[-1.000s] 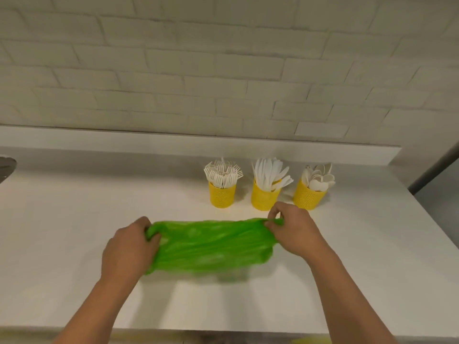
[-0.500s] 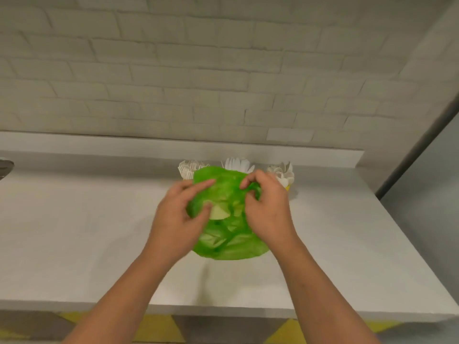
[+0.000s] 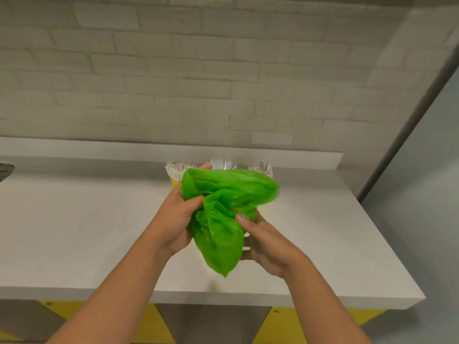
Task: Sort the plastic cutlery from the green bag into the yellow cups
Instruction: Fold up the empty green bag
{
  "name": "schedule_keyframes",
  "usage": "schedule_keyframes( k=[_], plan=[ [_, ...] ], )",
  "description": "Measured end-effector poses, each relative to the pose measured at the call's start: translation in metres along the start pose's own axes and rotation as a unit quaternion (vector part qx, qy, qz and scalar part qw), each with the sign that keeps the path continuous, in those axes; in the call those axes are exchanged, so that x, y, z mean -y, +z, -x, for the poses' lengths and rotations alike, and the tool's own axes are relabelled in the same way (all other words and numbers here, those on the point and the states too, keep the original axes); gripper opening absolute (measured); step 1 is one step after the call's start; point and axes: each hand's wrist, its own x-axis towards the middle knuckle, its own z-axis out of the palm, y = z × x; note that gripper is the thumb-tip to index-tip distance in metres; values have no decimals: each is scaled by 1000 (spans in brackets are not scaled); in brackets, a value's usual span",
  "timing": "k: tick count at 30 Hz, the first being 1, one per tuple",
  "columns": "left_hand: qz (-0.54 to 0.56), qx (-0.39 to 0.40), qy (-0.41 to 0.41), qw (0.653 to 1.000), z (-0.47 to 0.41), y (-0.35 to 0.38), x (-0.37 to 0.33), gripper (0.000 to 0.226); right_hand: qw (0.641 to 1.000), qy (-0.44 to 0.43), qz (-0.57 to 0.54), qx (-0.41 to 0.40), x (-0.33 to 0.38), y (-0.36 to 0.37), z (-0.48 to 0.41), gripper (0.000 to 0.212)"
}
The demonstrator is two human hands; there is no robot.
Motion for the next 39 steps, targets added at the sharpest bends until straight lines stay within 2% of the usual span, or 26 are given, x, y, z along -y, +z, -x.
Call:
schedule_keyframes(
  k=[2, 3, 5, 6, 7, 8, 10, 12, 14, 16, 17, 19, 21, 23, 24, 26, 27, 29, 30, 31, 32, 33, 35, 36, 37, 39],
  plan=[
    [-35, 32, -20, 999, 2, 4, 6, 62, 996, -22, -91, -10, 0, 8, 1, 49],
    [-116, 37, -6, 993, 0, 1, 8, 61, 993, -45, -101, -37, 3, 10, -1, 41],
    [-362, 18, 47, 931, -3, -6, 9, 48, 989, -68, -105, -77, 6, 5, -5, 33],
    [-439, 8, 55, 897, -2, -5, 10, 42, 986, -71, -113, -94, 9, 3, -5, 33],
    [-449, -3, 52, 892, -2, -5, 12, 40, 982, -80, -129, -108, 10, -2, -6, 31],
    [-395, -3, 32, 918, -1, -3, 13, 40, 977, -91, -151, -117, 11, -6, -5, 28],
    [-137, 57, -77, 986, 5, 3, 12, 29, 969, -112, -188, -111, 15, -8, -2, 18],
    [63, 133, -226, 963, 8, 7, 7, 41, 969, -120, -201, -83, 16, -8, -6, 13],
    [45, 148, -312, 938, 10, 8, 8, 59, 976, -153, -130, -85, 16, -13, -17, 22],
    [-75, 123, -283, 948, 8, 12, 16, 45, 986, -146, -27, -78, 12, -20, -26, 26],
    [-122, 94, -247, 957, 6, 14, 20, 34, 988, -131, -43, -63, 6, -29, -28, 29],
    [-109, 42, -194, 974, 3, 18, 22, 25, 985, -121, -102, -62, 2, -33, -18, 37],
    [9, 6, -172, 985, 2, 22, 20, 30, 979, -127, -144, -64, -4, -25, -4, 43],
    [95, 6, -164, 982, 2, 29, 23, 23, 978, -22, -207, -22, -13, -20, 3, 46],
    [77, 22, -156, 985, 2, 33, 27, 20, 978, 15, -207, -2, -15, -18, 5, 54],
    [-116, 26, -96, 988, -5, 32, 44, 28, 970, 22, -242, -2, -14, -14, 4, 62],
    [-281, 3, -42, 959, -9, 29, 50, 31, 964, 14, -263, -22, -9, -12, 2, 58],
    [-555, -48, 71, 827, -15, 27, 55, 35, 969, -6, -234, -77, 1, -10, -3, 42],
    [-615, -48, 99, 781, -14, 31, 53, 31, 981, -20, -158, -111, 6, -8, -6, 34],
    [-643, -31, 104, 758, -16, 34, 54, 24, 986, -35, -47, -156, 7, -7, -11, 30],
    [-645, -4, 87, 759, -16, 37, 55, 17, 974, -53, 76, -206, 6, -6, -15, 29],
    [-610, 25, 55, 790, -17, 38, 57, 14, 952, -79, 173, -238, 5, -5, -17, 31],
    [-429, 89, -46, 898, -13, 41, 55, 33, 932, -127, 243, -237, -1, -6, -17, 45],
    [-283, 89, -100, 950, -11, 39, 54, 43, 943, -134, 229, -202, -5, -11, -17, 52],
    [-131, 76, -149, 977, -8, 38, 52, 47, 961, -126, 189, -158, -8, -15, -15, 55],
    [10, 16, -187, 982, -5, 30, 55, 40, 990, -93, 52, -96, -13, -23, -9, 55]
  ],
)
